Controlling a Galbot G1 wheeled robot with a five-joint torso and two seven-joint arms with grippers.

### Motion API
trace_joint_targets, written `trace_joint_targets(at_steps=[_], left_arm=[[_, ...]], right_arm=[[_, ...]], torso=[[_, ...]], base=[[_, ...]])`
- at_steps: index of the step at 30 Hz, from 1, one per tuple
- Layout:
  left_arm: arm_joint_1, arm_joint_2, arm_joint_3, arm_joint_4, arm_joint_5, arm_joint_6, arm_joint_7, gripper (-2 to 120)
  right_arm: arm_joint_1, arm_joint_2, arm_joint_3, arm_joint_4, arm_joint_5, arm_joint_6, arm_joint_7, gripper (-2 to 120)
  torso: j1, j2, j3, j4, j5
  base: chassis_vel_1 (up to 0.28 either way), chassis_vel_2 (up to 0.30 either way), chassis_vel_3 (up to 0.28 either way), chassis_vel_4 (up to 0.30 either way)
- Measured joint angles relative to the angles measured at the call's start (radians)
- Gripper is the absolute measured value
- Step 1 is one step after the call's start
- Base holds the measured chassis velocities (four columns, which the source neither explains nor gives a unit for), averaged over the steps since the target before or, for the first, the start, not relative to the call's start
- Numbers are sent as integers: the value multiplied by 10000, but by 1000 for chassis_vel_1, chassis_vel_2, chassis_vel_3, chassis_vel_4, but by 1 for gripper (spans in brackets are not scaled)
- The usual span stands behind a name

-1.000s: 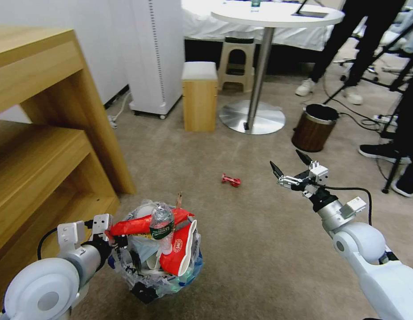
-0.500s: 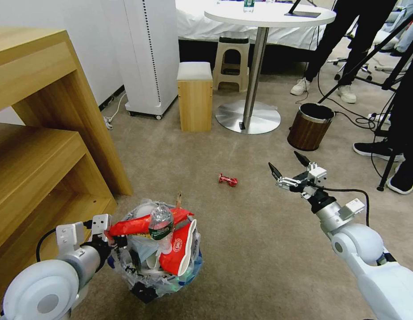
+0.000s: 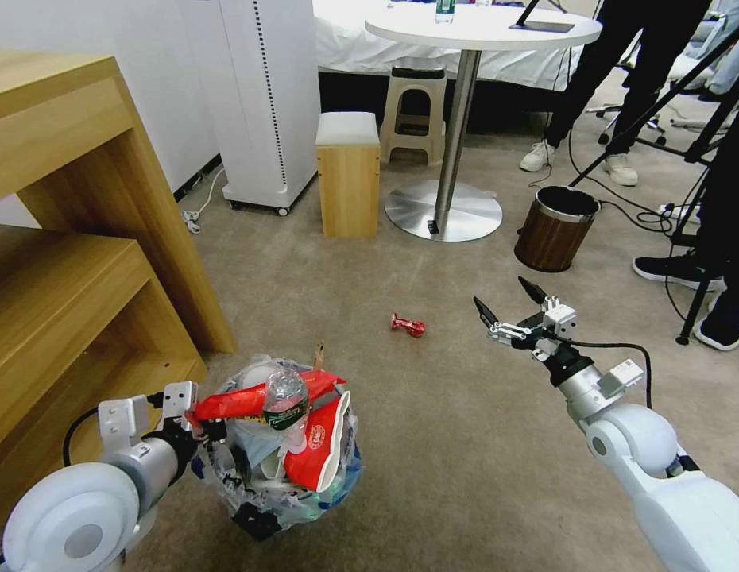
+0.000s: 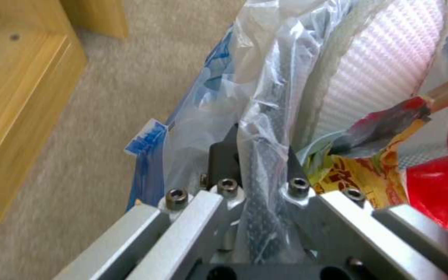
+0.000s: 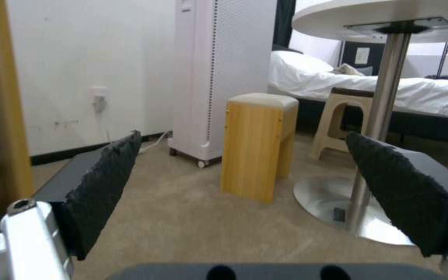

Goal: Pick up the trash bin and place the garbage on the floor into it.

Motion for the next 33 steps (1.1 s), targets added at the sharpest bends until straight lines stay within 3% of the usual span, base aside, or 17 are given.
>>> trace_joint_targets(at_steps=[11, 22, 25, 26, 28, 29, 33], left_arm=[[-142, 46, 44, 180, -13, 9, 98, 1], [-162, 72, 61, 212, -10, 13, 168, 1], [-155, 72, 61, 208, 3, 12, 170, 1], [-150, 68, 66, 207, 12, 13, 170, 1], [-149, 68, 66, 207, 15, 12, 170, 1], [-148, 68, 65, 198, 23, 11, 174, 1], [-106, 56, 47, 156, 37, 11, 174, 1]], right_arm=[[172, 29, -146, -248, -13, 159, -54, 100], [221, 50, -183, -315, 3, 324, -56, 100], [206, 54, -218, -315, 12, 366, -56, 100], [194, 43, -230, -295, -6, 365, -44, 100], [189, 34, -245, -285, -12, 365, -36, 100], [161, 13, -301, -283, -75, 285, 14, 100], [97, -55, -337, -251, -311, -258, -35, 100]], torso=[[1, -1, 1, -3, 0], [2, 0, 1, -2, -5], [6, -1, 4, 1, 8], [6, -1, 4, 1, -9], [6, -1, 4, 0, -9], [10, -2, 6, -2, 6], [2, -1, 0, 1, -3]], base=[[-232, 248, 236, -249], [-354, 353, 343, -338], [-313, 336, 338, -360], [-302, 300, 214, -271], [-302, 257, 214, -271], [-166, 128, 117, -174], [-62, 64, 38, -54]])
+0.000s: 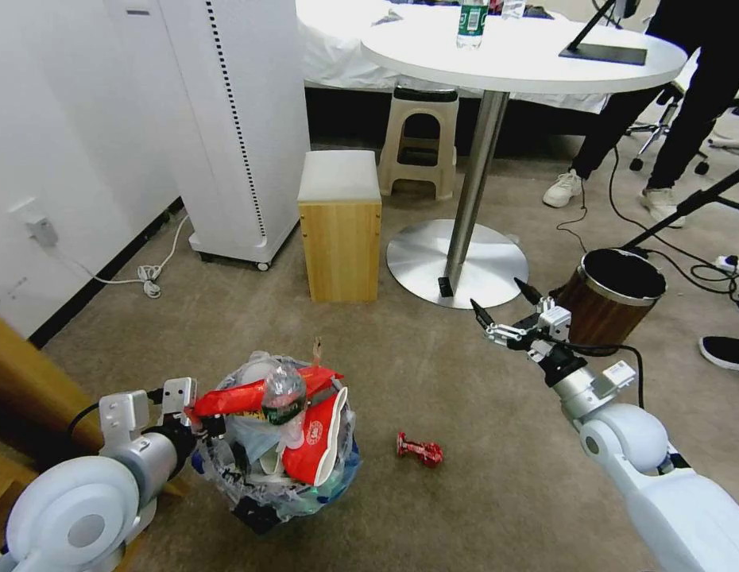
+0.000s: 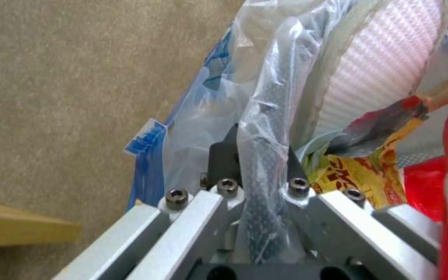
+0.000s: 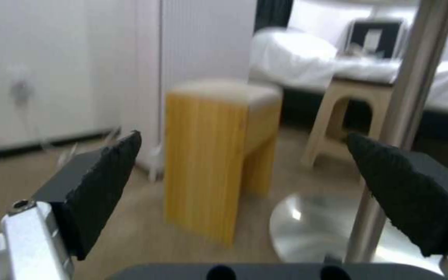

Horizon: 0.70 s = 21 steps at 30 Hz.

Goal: Pick up the trash bin and place the garbage on the floor into it.

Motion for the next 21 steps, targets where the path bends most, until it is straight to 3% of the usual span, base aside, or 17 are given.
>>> trace_joint_targets(at_steps=[8, 13, 17, 21], left_arm=[[82, -53, -16, -89, 78, 3, -5, 1], [177, -80, -57, -172, 147, 3, -16, 1], [241, -79, -115, -208, 161, 3, -24, 1], [206, -82, -52, -200, 202, 3, -33, 1]], right_arm=[[-110, -393, -311, 65, -1241, -2219, -730, 100], [315, -527, -920, -481, -2677, -3511, -2464, 100], [696, -591, -1353, -748, -3483, -4344, -3092, 100], [1127, -668, -1751, -1268, -4324, -4500, -3707, 100]], torso=[[-6, 1, -4, -2, 3], [-3, 0, 0, -1, 4], [-3, 1, 0, -1, 4], [-3, 1, 0, 0, 3]], base=[[29, -31, -31, 32], [0, 0, 0, 0], [0, 0, 0, 0], [0, 0, 0, 0]])
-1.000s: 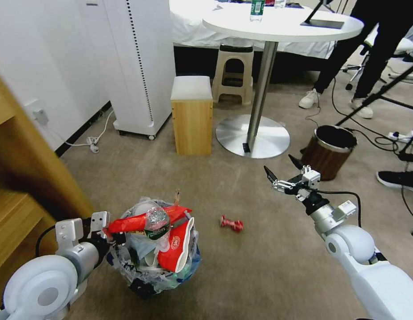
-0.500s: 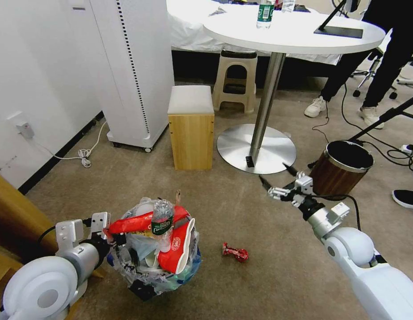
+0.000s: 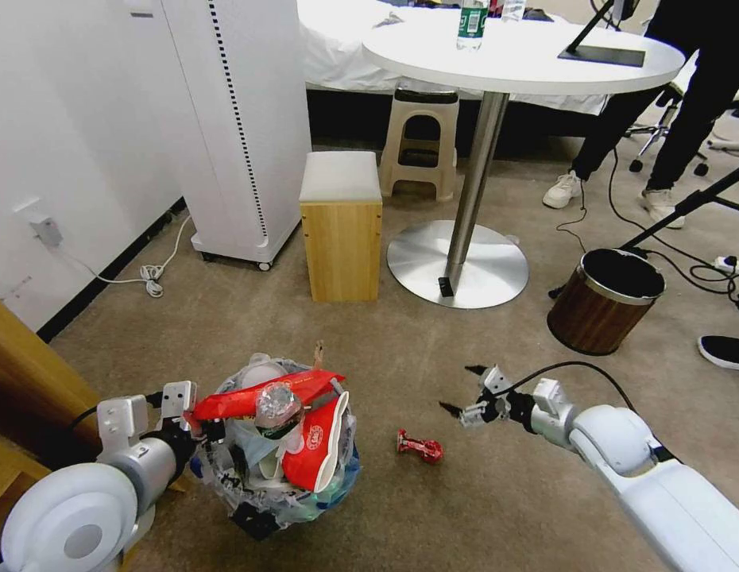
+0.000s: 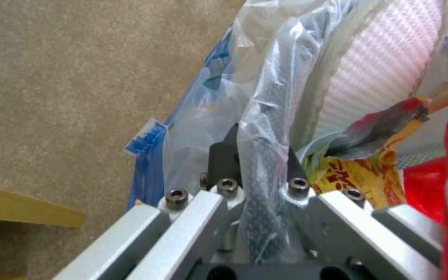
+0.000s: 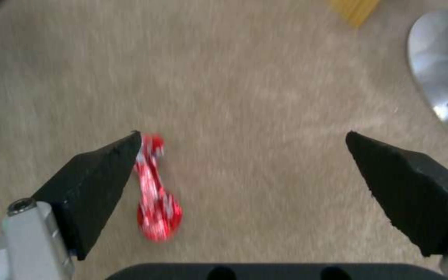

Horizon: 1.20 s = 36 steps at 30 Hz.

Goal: Pick up the trash bin and place the garbage on the floor into it.

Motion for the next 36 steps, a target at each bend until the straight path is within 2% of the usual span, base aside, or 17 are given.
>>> trace_joint_targets(at_steps=[8, 14, 19, 24, 36], left_arm=[[-21, -7, 58, 66, 109, 1, 16, 1], [-40, 28, 84, 85, 151, 8, 40, 1], [-47, 29, 94, 92, 161, 9, 45, 1], [-138, -15, 185, 263, 317, 12, 142, 1], [-182, 108, 146, 170, 213, 15, 161, 1]], right_arm=[[447, -5, -695, -673, -335, 98, -400, 100], [1060, 163, -1749, -1940, -710, 255, -545, 100], [1357, 307, -2174, -2499, -866, 388, -692, 100], [1864, 601, -2784, -3235, -964, 921, -1615, 100], [2672, 1053, -3311, -4264, -1052, 1417, -2546, 100]], torso=[[1, 0, 1, 0, 0], [2, 0, 1, -1, 5], [2, 0, 1, -1, 0], [2, 0, 1, 0, -1], [3, 0, 1, -1, 0]], base=[[0, 0, 0, 0], [0, 0, 0, 0], [0, 0, 0, 0], [0, 0, 0, 0], [0, 0, 0, 0]])
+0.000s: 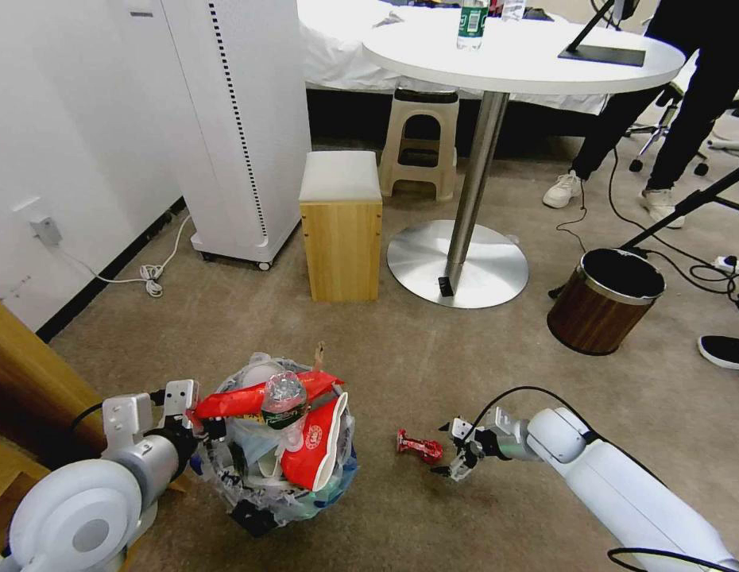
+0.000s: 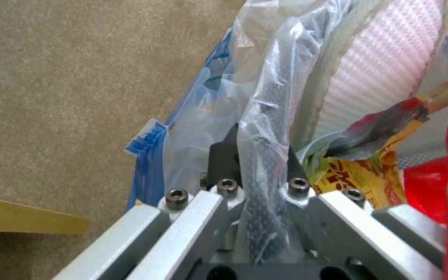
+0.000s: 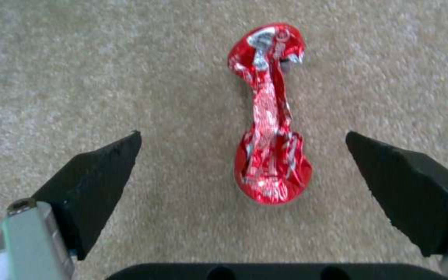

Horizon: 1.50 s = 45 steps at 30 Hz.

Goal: Pick up the trash bin and place the garbage on the floor into it.

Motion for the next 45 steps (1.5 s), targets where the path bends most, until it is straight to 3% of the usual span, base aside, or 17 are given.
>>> trace_joint_targets(at_steps=[27, 35, 45], left_arm=[[-50, 56, -74, 165, -6, 3, 70, 1], [-37, 54, -106, 191, -6, -5, 74, 1], [-51, 28, -64, 221, 51, -19, 105, 1]], right_arm=[[1075, 1165, -759, -1806, -816, 50, -29, 97], [1143, 1461, -763, -2198, -1044, 105, -58, 82], [1190, 1561, -732, -2431, -1183, 124, -58, 43]], torso=[[-1, 0, 0, 0, 0], [-1, 0, 0, 0, 0], [-1, 0, -1, 0, 0]], base=[[0, 0, 0, 0], [0, 0, 0, 0], [0, 0, 0, 0]])
